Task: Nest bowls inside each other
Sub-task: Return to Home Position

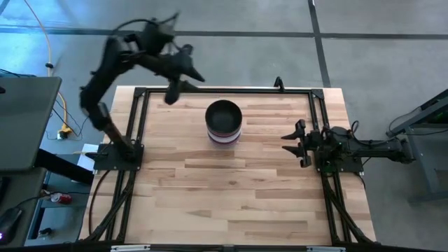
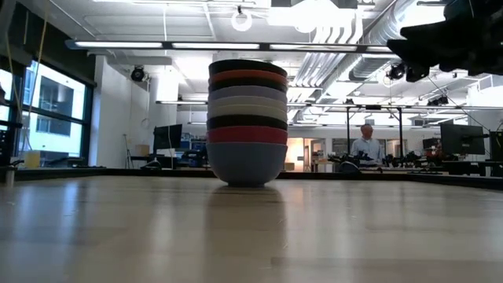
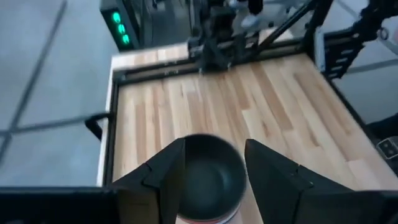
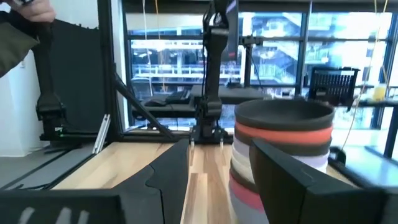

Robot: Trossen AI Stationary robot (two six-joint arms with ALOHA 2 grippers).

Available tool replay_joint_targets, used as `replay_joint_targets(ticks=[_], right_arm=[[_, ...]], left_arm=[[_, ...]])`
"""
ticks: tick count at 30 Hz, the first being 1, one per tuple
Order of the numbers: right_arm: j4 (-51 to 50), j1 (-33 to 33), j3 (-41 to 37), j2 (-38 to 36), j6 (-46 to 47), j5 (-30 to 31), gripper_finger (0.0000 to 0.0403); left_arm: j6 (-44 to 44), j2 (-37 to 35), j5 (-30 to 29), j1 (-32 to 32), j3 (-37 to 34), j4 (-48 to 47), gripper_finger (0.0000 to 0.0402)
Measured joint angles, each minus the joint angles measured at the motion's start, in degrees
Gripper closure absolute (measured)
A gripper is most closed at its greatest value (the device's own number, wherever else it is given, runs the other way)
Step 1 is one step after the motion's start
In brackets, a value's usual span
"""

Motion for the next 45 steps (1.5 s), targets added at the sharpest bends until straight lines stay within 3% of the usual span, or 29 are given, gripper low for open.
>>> replay_joint_targets(ticks=[5,11,15,28,38,45], right_arm=[[3.52,0.02,0.0,-0.02,-1.9,0.53,0.0242],[1.35,0.02,0.0,-0.02,-4.76,6.73,0.0242],[-1.56,0.0,0.0,0.0,-5.1,7.61,0.0242],[-7.63,0.02,0.0,0.0,0.7,7.57,0.0242],[-13.45,0.02,0.0,0.0,2.85,10.87,0.0242],[-14.05,0.02,0.0,-0.02,3.81,12.22,0.0242]], left_arm=[[-2.49,-6.67,-4.38,-0.8,-1.02,0.07,0.0247],[-3.88,-16.12,-7.05,-1.99,-10.21,1.14,0.0247],[-4.94,-23.61,-6.86,-2.32,-21.16,7.64,0.0247],[-11.05,-52.73,-7.34,-4.0,-65.14,41.88,0.0247],[-13.91,-68.42,-11.97,-4.0,-87.02,53.06,0.0247],[-15.79,-77.57,-20.25,-4.0,-99.5,60.77,0.0247]])
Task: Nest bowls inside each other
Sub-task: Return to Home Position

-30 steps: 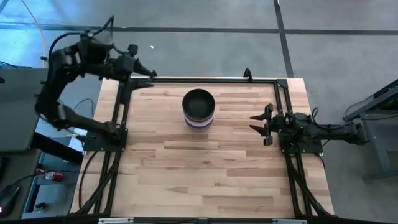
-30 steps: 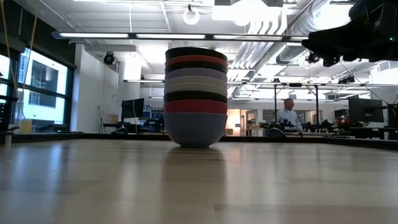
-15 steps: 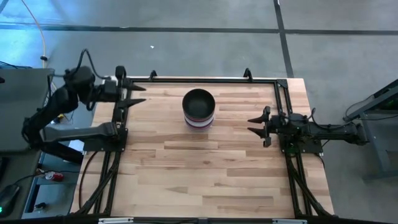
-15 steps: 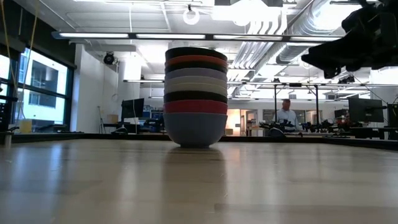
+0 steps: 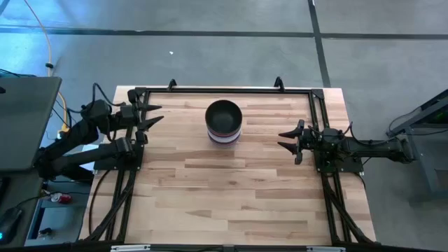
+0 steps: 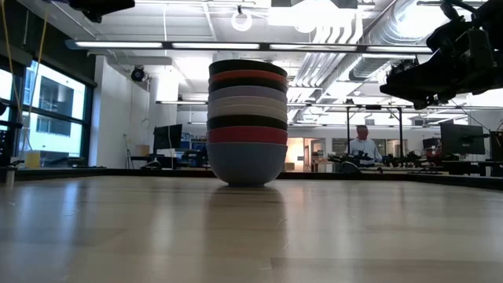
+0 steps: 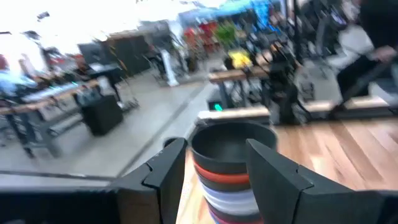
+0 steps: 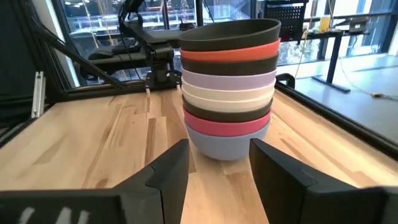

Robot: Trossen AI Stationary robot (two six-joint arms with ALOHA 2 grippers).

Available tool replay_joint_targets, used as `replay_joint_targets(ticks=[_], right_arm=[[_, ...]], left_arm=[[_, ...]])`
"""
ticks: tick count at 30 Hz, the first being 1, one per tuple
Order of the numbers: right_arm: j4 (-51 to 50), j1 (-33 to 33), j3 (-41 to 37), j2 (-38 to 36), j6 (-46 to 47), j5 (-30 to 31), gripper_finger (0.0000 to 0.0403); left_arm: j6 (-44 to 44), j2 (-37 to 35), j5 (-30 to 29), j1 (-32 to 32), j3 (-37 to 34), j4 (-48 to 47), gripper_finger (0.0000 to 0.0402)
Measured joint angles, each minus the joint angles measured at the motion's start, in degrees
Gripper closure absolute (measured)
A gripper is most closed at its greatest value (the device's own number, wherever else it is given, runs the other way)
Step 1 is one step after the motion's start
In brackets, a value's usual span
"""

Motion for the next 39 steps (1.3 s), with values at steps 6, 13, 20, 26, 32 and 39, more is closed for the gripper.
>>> replay_joint_targets(ticks=[6,13,20,26,32,39], right_arm=[[0.0,0.0,0.0,0.0,0.84,0.04,0.0242],[0.0,0.0,0.0,0.01,0.82,0.11,0.0242],[-0.05,0.0,0.02,0.0,0.16,0.17,0.0242],[-0.9,-0.02,0.02,0.0,0.15,0.17,0.0242],[-0.92,-0.02,0.02,0.02,-0.27,0.17,0.0242],[-1.74,-0.02,0.04,0.0,0.8,0.13,0.0242]], left_arm=[[-4.18,-3.63,-7.13,0.0,-8.48,12.19,0.0247],[-10.89,-2.73,-12.53,0.0,-19.0,29.74,0.0247],[-15.55,0.25,-16.18,-2.04,-26.97,43.65,0.0247],[-14.91,3.63,-21.36,-8.22,-28.62,48.27,0.0247],[-8.15,6.75,-24.82,-13.86,-29.04,49.41,0.0247],[-0.64,6.32,-17.01,-15.67,-29.07,46.29,0.0247]])
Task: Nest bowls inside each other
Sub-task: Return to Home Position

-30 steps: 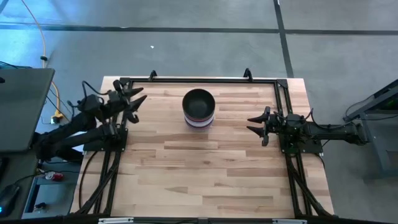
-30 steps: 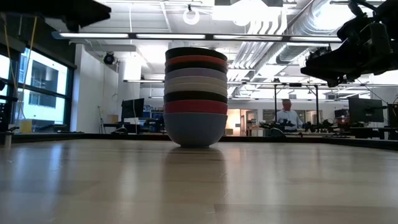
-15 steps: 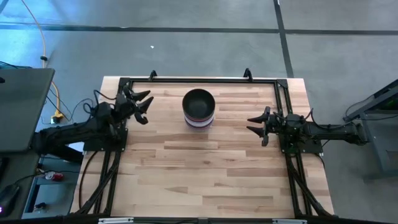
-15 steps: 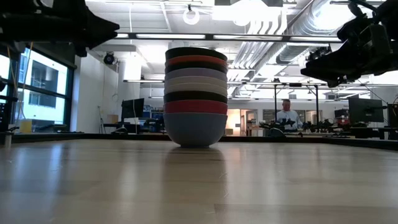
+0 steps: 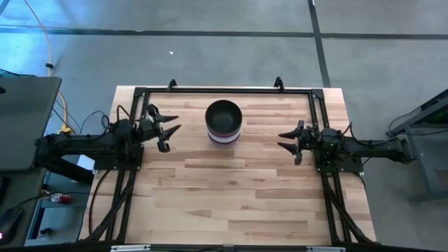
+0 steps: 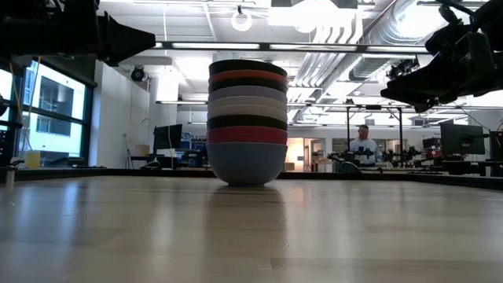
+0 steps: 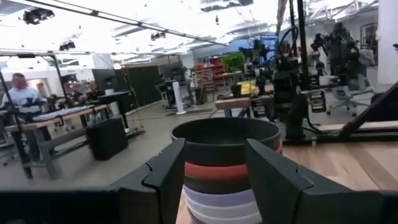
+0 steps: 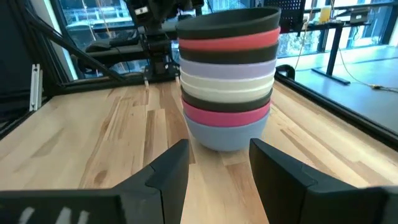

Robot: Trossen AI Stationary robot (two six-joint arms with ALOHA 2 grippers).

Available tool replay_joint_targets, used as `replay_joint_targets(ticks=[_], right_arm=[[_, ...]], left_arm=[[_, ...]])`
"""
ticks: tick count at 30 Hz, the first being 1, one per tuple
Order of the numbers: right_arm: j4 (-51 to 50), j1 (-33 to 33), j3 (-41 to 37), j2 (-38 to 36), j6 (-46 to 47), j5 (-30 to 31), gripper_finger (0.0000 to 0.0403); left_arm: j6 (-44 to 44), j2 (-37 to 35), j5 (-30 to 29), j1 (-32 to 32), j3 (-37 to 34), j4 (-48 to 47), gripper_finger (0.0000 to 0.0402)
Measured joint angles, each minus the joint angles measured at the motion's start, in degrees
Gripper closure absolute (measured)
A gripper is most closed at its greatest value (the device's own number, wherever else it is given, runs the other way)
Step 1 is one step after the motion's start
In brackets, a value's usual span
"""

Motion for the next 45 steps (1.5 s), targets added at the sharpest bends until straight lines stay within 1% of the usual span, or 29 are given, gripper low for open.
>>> replay_joint_targets(ticks=[6,10,15,17,19,21,24,31,36,39,45], right_arm=[[-1.48,0.01,0.0,0.01,1.06,-0.04,0.0242],[-1.49,0.0,0.0,0.02,1.05,-0.06,0.0242],[-1.51,0.0,0.0,0.02,1.01,-0.06,0.0242],[-1.51,0.0,0.0,0.01,1.03,-0.06,0.0242],[-1.51,0.0,0.0,0.01,1.03,-0.08,0.0242],[-1.5,0.0,0.0,0.01,1.41,-0.06,0.0242],[-1.49,0.01,0.0,0.01,1.7,-0.07,0.0242],[-1.47,0.02,0.0,0.02,1.92,-0.06,0.0242],[-1.47,0.02,0.0,0.02,1.92,-0.06,0.0242],[-1.37,0.02,0.0,0.01,1.5,-0.06,0.0242],[-1.21,0.02,0.0,0.02,1.49,-0.06,0.0242]], left_arm=[[0.35,-2.36,0.49,-0.02,0.0,-2.85,0.0247],[0.47,-6.06,3.08,-0.07,-0.04,-3.12,0.0247],[0.51,-11.23,3.67,-0.09,-0.14,-6.76,0.0247],[0.16,-13.11,2.61,-0.1,-1.37,-5.98,0.0247],[-0.32,-15.0,-0.35,-0.09,-3.1,-4.75,0.0247],[-0.68,-16.78,-2.09,-0.04,-5.67,-1.65,0.0249],[-1.39,-18.74,-3.19,-0.07,-5.75,-4.44,0.0255],[-4.02,-19.74,-3.91,-1.0,-5.73,-4.17,0.0272],[-4.51,-19.76,-4.02,-4.7,-5.73,-1.91,0.0275],[-2.99,-19.77,-4.08,-7.45,-5.73,-1.68,0.0275],[-0.02,-19.76,-3.18,-10.45,-5.73,-7.3,0.0275]])
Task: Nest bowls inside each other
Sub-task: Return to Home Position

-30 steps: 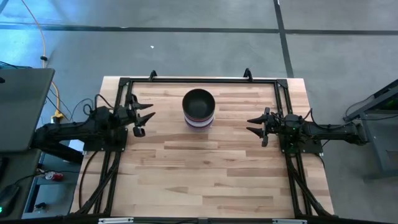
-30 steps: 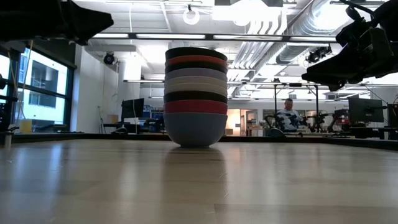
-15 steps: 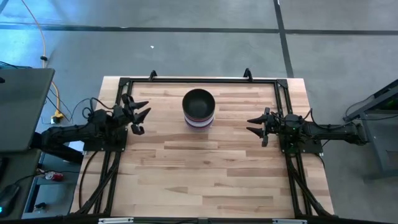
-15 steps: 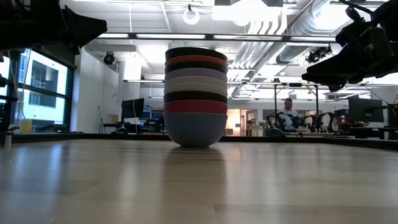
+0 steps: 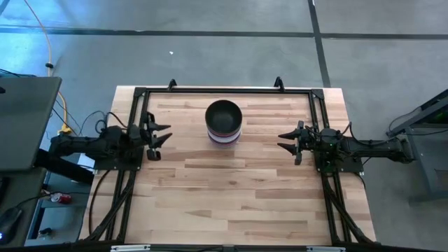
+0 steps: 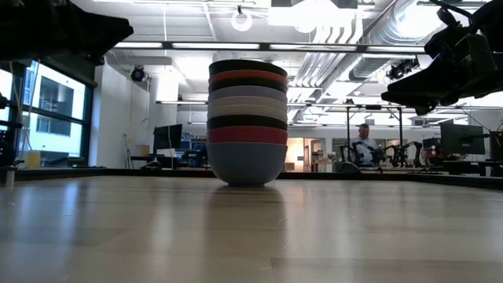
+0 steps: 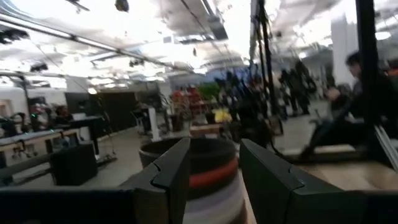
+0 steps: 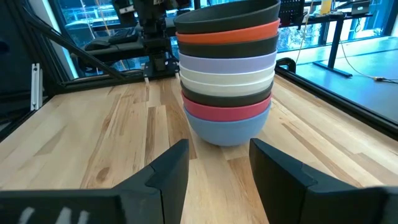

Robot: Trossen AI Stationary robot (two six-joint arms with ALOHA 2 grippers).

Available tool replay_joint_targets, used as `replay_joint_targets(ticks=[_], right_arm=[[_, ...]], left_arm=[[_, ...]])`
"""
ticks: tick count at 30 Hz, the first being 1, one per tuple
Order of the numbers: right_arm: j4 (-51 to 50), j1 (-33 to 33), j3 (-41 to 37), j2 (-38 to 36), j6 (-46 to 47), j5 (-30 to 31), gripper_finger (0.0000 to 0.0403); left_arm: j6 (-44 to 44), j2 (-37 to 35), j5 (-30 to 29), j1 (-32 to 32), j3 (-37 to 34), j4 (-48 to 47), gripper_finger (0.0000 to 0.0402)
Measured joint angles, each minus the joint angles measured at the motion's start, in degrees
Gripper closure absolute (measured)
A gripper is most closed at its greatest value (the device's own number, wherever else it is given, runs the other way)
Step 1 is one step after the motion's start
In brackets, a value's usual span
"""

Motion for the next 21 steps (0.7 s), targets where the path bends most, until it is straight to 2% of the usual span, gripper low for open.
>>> replay_joint_targets(ticks=[3,7,11,17,21], right_arm=[[-0.02,0.0,0.0,-0.01,0.01,0.0,0.0242],[0.0,-0.02,0.0,-0.02,0.52,0.0,0.0242],[-0.02,0.0,0.0,-0.02,1.71,-0.09,0.0242],[-0.89,0.0,0.0,0.0,1.95,-0.15,0.0242],[-0.94,-0.01,0.0,0.0,1.95,-0.14,0.0242]], left_arm=[[0.6,0.01,1.01,-0.21,0.0,-2.79,0.0275],[1.55,0.0,-1.74,-0.18,0.0,-0.87,0.0275],[4.26,-0.04,2.33,-0.2,0.07,2.44,0.0275],[4.16,-1.01,4.93,-0.2,0.07,-5.91,0.0275],[4.37,-2.15,5.55,-0.2,0.07,-7.97,0.0275]])
